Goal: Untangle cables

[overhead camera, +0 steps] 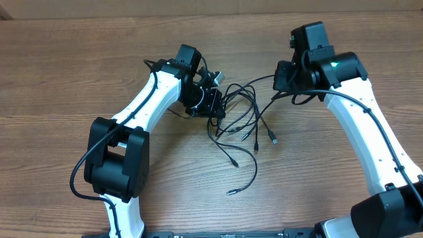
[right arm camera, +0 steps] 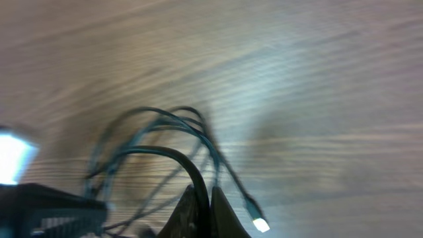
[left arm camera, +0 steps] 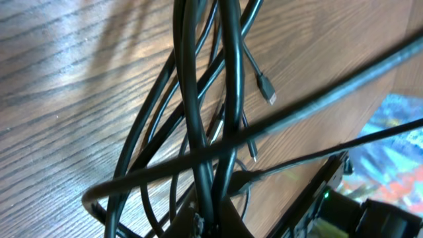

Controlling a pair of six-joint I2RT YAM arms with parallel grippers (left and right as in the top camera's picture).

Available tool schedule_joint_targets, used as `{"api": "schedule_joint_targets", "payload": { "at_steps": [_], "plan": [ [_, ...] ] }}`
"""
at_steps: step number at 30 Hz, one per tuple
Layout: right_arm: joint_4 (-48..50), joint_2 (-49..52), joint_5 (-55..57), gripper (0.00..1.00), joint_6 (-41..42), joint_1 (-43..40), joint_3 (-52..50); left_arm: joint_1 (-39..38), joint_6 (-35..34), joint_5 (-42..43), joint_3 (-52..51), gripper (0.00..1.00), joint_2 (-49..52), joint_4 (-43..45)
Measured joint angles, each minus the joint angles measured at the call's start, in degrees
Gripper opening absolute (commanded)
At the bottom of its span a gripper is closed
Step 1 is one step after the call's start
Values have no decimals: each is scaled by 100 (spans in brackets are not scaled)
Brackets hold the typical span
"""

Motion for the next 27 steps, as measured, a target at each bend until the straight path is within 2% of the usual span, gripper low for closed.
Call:
{"api": "schedule_joint_targets", "payload": {
  "at_steps": [8, 11, 13, 14, 16, 17, 22, 27],
  "plan": [
    [861, 0, -1353, 4, -260, -264, -2, 0, 363, -118, 0, 5, 0, -243],
    [1473, 0, -2031, 4, -306, -378, -2, 0, 516, -111, 0, 12, 0, -352],
    [1915, 0, -2352, 4, -319, -428, -2, 0, 909, 76, 0, 25, 0, -573],
    [2041, 0, -2430, 4, -323, -439, -2, 2, 1025, 195, 0, 37, 0, -667],
    [2343, 0, -2559, 4, -337, -455, -2, 13, 1591, 610, 0, 77, 0, -1014],
    [2590, 0, -2634, 4, -343, -459, -2, 22, 1832, 820, -2, 84, 0, -1158],
    [3064, 0, -2745, 4, -339, -461, -2, 120, 2588, 1349, -2, 88, 0, -1633],
    [3154, 24, -2769, 4, -341, -463, -2, 236, 3091, 1572, 11, 84, 0, -2015]
  ]
}}
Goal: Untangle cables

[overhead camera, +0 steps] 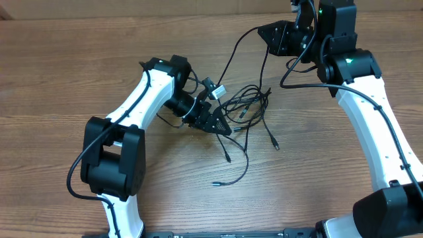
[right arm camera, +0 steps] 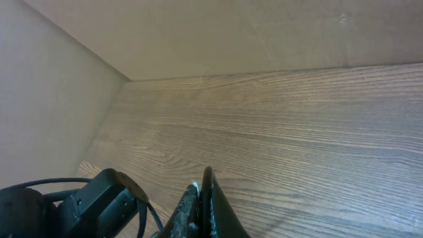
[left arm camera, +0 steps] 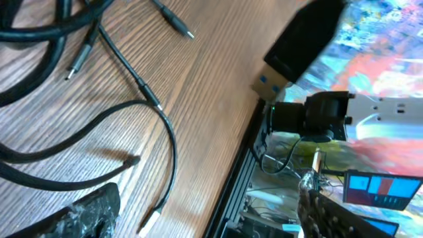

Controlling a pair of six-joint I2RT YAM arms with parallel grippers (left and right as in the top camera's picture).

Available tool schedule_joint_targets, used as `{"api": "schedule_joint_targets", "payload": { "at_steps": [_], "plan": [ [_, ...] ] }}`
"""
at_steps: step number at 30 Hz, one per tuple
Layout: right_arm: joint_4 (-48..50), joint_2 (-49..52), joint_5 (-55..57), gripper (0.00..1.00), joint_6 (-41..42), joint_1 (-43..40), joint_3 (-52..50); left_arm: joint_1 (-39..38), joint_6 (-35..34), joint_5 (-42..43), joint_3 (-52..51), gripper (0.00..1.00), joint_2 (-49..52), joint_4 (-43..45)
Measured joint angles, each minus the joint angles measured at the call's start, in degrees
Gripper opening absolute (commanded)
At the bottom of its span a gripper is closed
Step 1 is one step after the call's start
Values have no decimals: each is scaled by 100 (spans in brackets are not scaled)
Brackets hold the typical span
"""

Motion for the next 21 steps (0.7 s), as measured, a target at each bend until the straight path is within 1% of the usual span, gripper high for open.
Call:
{"api": "schedule_joint_targets", "payload": {
  "at_steps": [3, 6, 9, 13, 16, 21],
  "plan": [
    [7, 107, -7, 4, 0, 0, 0, 33, 179, 44, 94, 82, 0, -136],
    [-31, 295, -11, 4, 0, 0, 0, 48, 247, 83, 358, 81, 0, -201],
    [-186, 479, -11, 4, -2, -7, 0, 111, 192, 122, 621, 81, 0, -205],
    [-439, 533, -131, 4, -76, -35, 0, 251, -13, 138, 730, 80, 0, -37],
    [-562, 533, -688, 4, -302, -63, 0, 389, -166, 138, 730, 81, 0, 57],
    [-592, 533, -2363, 4, -693, -151, 0, 680, -55, 138, 748, 81, 0, 118]
  ]
}}
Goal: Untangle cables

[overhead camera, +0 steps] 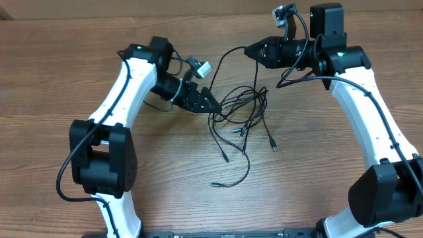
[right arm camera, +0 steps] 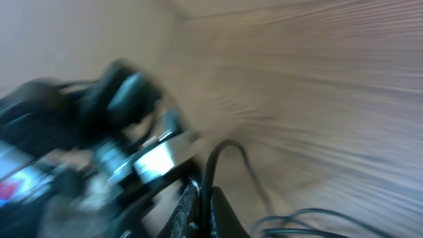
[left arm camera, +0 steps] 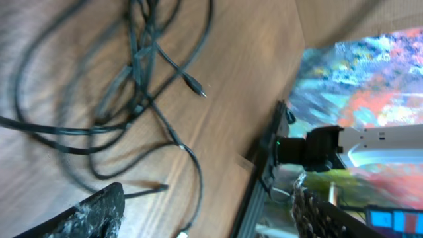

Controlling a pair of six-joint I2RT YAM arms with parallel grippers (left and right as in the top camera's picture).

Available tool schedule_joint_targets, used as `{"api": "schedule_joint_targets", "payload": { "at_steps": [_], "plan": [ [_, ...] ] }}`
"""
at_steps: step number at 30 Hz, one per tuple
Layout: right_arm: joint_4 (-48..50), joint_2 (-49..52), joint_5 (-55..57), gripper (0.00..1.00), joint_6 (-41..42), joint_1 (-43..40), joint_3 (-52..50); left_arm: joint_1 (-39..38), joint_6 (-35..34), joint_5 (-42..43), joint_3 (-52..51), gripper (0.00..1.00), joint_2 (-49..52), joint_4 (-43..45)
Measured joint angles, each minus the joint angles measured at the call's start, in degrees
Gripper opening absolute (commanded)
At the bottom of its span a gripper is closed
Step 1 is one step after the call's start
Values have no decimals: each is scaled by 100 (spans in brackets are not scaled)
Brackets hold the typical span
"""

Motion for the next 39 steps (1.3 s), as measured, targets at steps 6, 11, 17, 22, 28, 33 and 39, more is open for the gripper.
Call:
{"api": "schedule_joint_targets", "payload": {
  "at_steps": [6, 11, 17, 22, 28, 33, 39],
  "plan": [
    [4, 0, -1318, 4, -107, -343, 0, 166, 138, -223, 4, 77, 0, 223],
    [9, 0, -1899, 4, -140, -527, 0, 9, 122, -402, 2, 74, 0, 562],
    [17, 0, -2140, 4, -162, -525, 0, -378, -535, -761, 7, 72, 0, 1539],
    [20, 0, -2243, 4, -166, -525, 0, -743, -1220, -1233, 2, 61, 0, 2199],
    [13, 0, -2264, 4, -164, -538, 0, -1049, -1644, -2028, 2, 60, 0, 2199],
    [9, 0, -2267, 4, -22, -769, 0, -1060, -1814, -2385, -2, 63, 0, 2105],
    [-179, 0, -2264, 4, 85, -1104, 0, -1023, -1969, -2498, -2, 62, 0, 2116]
  ]
}}
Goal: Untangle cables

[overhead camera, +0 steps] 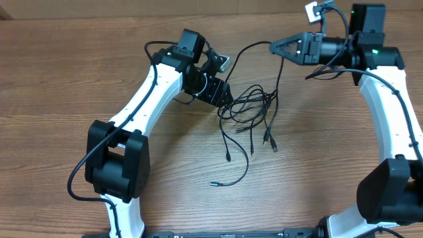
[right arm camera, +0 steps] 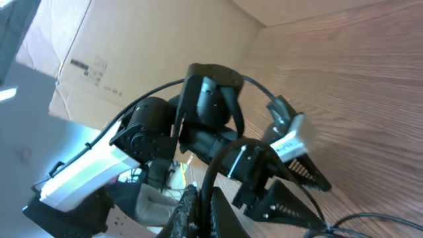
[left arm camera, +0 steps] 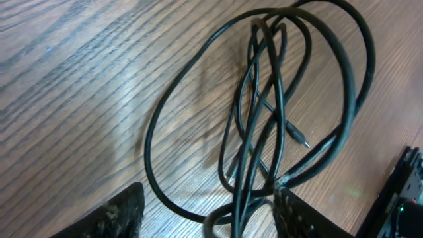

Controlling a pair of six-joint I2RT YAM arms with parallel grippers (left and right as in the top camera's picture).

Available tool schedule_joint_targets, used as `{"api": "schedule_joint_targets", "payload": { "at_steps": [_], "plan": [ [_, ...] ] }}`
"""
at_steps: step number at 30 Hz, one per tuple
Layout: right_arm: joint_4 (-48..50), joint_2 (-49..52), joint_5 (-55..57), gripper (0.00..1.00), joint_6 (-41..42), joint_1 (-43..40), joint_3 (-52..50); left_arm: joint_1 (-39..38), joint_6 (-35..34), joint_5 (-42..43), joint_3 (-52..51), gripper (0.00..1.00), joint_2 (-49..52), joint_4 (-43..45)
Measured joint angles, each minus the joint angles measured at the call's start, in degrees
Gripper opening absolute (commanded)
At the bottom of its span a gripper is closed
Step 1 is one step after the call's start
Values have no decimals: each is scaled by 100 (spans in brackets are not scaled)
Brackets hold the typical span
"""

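A tangle of thin black cables (overhead camera: 252, 104) lies mid-table, with loose plug ends trailing toward the front (overhead camera: 228, 158). My left gripper (overhead camera: 225, 99) sits at the tangle's left edge. It is open, and cable loops (left arm camera: 264, 119) pass between its fingers (left arm camera: 112, 215). My right gripper (overhead camera: 272, 45) is raised at the far right, shut on one black cable (right arm camera: 210, 172). That cable arcs left and also hangs down into the tangle (overhead camera: 279, 73). In the right wrist view, the left arm (right arm camera: 205, 112) shows beyond the right gripper (right arm camera: 198, 198).
The wooden table (overhead camera: 66, 79) ends at a far wall edge behind both arms. Plug ends lie spread at the front (overhead camera: 213, 184) and right (overhead camera: 274, 147) of the tangle. The left arm's base (overhead camera: 115, 165) stands at the front left.
My right gripper, still shut on the cable, has moved right and slightly higher. My left gripper, still open, has shifted right to the tangle's left edge, with loops now between its fingers.
First both grippers were low at the tangle, the left with cables running into its jaws and the right shut on a cable. Then the left was open beside the pile and the right held its cable high at the back. The right has since drawn rightward.
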Motion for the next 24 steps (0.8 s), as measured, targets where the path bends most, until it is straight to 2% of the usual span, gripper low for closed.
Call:
{"api": "schedule_joint_targets", "payload": {
  "at_steps": [3, 5, 9, 12, 13, 14, 19, 24],
  "plan": [
    [-22, 0, -2, 4, 11, -17, 0, 0, -79, 11, 0, 60, 2, 83],
    [-22, 0, -4, 4, 11, -13, 0, 0, -160, 55, -2, 55, 9, 208],
    [-22, 0, -20, 4, 11, -11, 0, 0, -369, 164, -2, 29, 28, 402],
    [-22, 0, -17, 4, 13, -11, 0, 0, -485, 208, -2, 24, 33, 393],
    [-20, 0, -20, 4, 9, -11, 0, 0, -505, 214, -2, 18, 33, 363],
    [-17, 0, -20, 4, 9, -11, 0, 0, -522, 221, -2, 6, 33, 321],
    [-17, 0, 160, 4, 9, -11, 0, 0, -592, 221, -4, 4, 33, 133],
    [-247, 0, 927, 4, 7, -15, 0, 81, -590, 221, 2, 4, 33, -350]
  ]
}}
